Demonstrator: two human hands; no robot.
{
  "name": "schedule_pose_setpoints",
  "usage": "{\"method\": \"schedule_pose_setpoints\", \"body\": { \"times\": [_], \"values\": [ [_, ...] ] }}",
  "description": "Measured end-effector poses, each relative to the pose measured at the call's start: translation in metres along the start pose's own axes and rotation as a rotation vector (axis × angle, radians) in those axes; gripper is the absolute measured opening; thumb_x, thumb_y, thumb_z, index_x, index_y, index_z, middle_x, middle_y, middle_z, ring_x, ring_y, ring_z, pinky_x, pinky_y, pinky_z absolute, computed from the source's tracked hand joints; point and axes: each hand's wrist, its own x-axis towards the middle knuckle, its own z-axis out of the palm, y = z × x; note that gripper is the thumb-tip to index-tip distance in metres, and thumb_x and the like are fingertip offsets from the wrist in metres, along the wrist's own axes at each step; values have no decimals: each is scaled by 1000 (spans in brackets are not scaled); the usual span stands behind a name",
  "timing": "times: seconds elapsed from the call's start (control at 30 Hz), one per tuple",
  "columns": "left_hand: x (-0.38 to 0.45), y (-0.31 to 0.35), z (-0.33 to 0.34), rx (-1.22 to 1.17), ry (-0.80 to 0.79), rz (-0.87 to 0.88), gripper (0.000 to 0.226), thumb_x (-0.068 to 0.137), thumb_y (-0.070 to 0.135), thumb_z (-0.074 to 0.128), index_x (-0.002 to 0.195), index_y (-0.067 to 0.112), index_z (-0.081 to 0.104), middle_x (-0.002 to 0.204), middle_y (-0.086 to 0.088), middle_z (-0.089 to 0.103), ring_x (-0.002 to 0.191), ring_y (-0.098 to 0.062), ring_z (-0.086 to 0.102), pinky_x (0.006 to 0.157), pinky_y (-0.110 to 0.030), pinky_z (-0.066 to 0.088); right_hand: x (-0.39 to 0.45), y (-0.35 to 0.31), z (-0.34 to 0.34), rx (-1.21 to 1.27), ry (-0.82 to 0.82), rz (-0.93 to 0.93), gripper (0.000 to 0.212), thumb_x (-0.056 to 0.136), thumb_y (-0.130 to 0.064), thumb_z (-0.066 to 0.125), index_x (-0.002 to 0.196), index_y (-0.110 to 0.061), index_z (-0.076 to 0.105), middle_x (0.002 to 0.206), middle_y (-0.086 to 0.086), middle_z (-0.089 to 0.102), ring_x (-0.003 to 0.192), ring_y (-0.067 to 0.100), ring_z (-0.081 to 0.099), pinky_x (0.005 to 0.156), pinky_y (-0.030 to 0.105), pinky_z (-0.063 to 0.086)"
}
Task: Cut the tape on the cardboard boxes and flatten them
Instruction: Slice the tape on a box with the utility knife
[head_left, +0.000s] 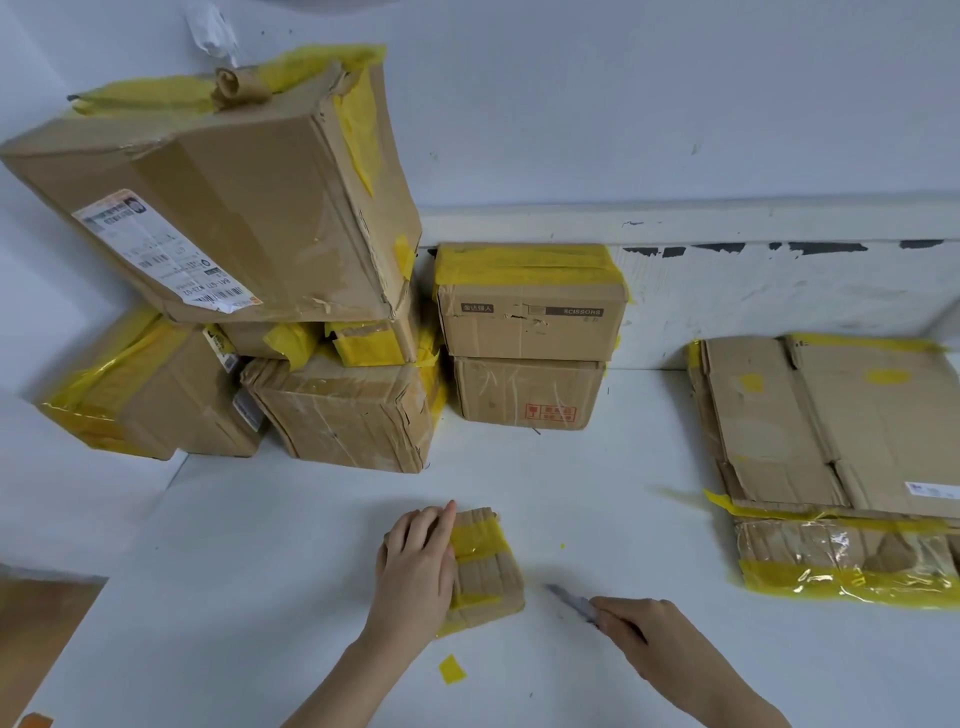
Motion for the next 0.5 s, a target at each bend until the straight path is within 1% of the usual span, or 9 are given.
{"method": "schedule_pose_setpoints", "body": {
  "times": [0.03, 0.1, 0.17, 0.2, 0.27, 0.37, 0.43, 0.47, 0.5],
  "values": [
    [2, -2, 0, -2, -64, -42, 48, 100, 21, 35, 148, 21, 27, 139, 9, 38, 130, -16, 32, 102, -30, 34, 0, 5, -2, 41, 45, 43, 29, 99, -25, 42, 76, -41, 48, 49, -14, 43, 52, 6, 37, 56, 21, 33],
    [6, -5, -4, -61, -194, -123, 48, 103, 28, 24, 149, 34, 13, 140, 20, 26, 132, -5, 18, 101, -23, 25, 0, 16, -1, 36, 138, 161, 20, 99, -27, 43, 116, -37, 51, 69, -18, 47, 66, 7, 43, 62, 17, 38],
    [11, -7, -10, -101, -291, -173, 48, 103, 26, 22, 149, 37, 12, 140, 21, 26, 131, -5, 19, 94, -26, 23, 4, 28, 6, -73, 192, 284, 51, 99, -26, 42, 145, -26, 21, 97, -4, 40, 78, 14, 42, 69, 17, 37],
    [14, -8, -12, -84, -346, -179, 49, 102, 25, 22, 149, 37, 12, 141, 19, 26, 130, -7, 21, 92, -27, 23, 4, 31, 11, -117, 202, 322, 57, 99, -23, 40, 149, -23, 12, 101, 0, 33, 77, 16, 41, 70, 17, 37],
    [19, -11, -18, -67, -441, -202, 50, 102, 27, 25, 149, 34, 12, 145, 13, 26, 130, -13, 26, 93, -31, 28, 5, 32, 21, -143, 269, 382, 60, 99, -19, 38, 150, -22, 8, 101, 2, 29, 76, 20, 41, 72, 19, 40],
    [18, -10, -24, -145, -528, -271, 49, 95, 32, 44, 143, 31, 33, 133, 5, 42, 123, -19, 38, 102, -39, 37, 5, 26, 27, -214, 346, 435, 60, 99, -22, 39, 150, -25, 7, 99, 2, 31, 87, 24, 55, 79, 22, 44],
    [13, -6, -24, -168, -560, -300, 27, 88, 34, 51, 115, 32, 54, 113, 6, 50, 112, -18, 43, 98, -41, 41, 12, 23, 27, -341, 432, 350, 64, 93, -16, 55, 147, -22, 22, 94, 5, 44, 91, 26, 60, 76, 32, 50],
    [11, -4, -26, -180, -568, -325, 9, 85, 36, 53, 92, 32, 55, 100, 7, 51, 104, -17, 46, 94, -39, 41, 14, 23, 28, -373, 470, 337, 64, 89, -14, 61, 144, -22, 28, 95, 9, 52, 92, 28, 60, 75, 36, 51],
    [11, -4, -28, -215, -572, -357, 12, 81, 37, 56, 76, 30, 49, 88, 8, 50, 96, -15, 48, 90, -36, 40, 15, 23, 29, -376, 448, 341, 62, 92, -16, 56, 145, -24, 24, 106, 9, 56, 99, 26, 58, 83, 35, 49]
  ]
}}
